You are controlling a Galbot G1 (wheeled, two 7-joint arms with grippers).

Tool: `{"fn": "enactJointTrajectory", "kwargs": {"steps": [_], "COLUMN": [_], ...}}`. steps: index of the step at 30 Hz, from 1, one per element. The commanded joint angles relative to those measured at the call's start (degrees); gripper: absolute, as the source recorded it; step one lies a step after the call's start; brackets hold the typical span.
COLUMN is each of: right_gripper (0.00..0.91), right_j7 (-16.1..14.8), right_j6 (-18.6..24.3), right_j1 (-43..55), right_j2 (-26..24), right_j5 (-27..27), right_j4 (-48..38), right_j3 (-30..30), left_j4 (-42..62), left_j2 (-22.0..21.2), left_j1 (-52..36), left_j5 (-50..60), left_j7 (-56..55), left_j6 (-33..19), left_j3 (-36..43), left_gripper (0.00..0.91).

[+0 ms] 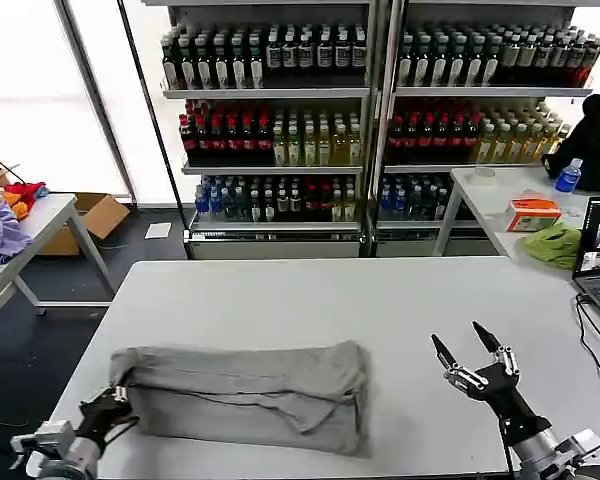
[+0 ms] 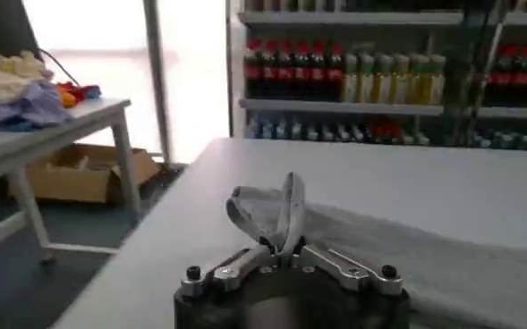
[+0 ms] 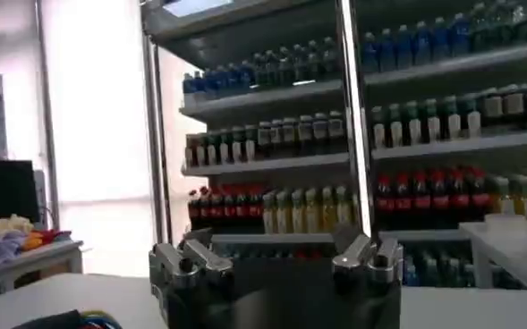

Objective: Fold and organize the clothes.

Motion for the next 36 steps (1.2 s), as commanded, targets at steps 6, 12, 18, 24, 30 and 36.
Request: {"fn": "enactJointTrajectory", "kwargs": {"steps": [6, 12, 18, 24, 30, 36], "right_gripper": [0.907, 0.907, 0.907, 0.907, 0.907, 0.907], "right_j7": [0.0, 0.2, 0.3, 0.2, 0.1, 0.3], "right_j6": [-0.4, -0.5, -0.7, -0.7, -0.7, -0.9], "right_j1": [-0.1, -1.0, -1.3, -2.0, -2.6, -2.5], "right_j2": [0.6, 1.0, 1.6, 2.2, 2.7, 2.5], "right_j5": [0.5, 0.3, 0.1, -0.3, -0.4, -0.2], "right_j4": [0.8, 1.2, 1.7, 1.9, 1.9, 2.1], "right_j3": [-0.1, 0.3, 0.6, 1.3, 1.8, 2.7], "left_j4": [-0.2, -14.3, -17.5, -13.2, -10.7, -4.3], "left_j2": [11.1, 9.9, 9.8, 8.9, 7.9, 6.1], "left_j1": [0.4, -1.4, -6.9, -14.2, -17.0, -18.6], "left_j5": [-3.0, -4.7, -6.6, -8.0, -8.1, -8.0], "left_j7": [4.0, -0.5, -5.6, -7.2, -7.6, -5.1], "left_j6": [2.8, 4.7, 5.0, 5.0, 6.1, 7.3], "left_j3": [-12.1, 1.7, 24.2, 34.6, 38.4, 39.8], "left_gripper": [0.000, 0.010, 0.010, 0.010, 0.000, 0.222]}}
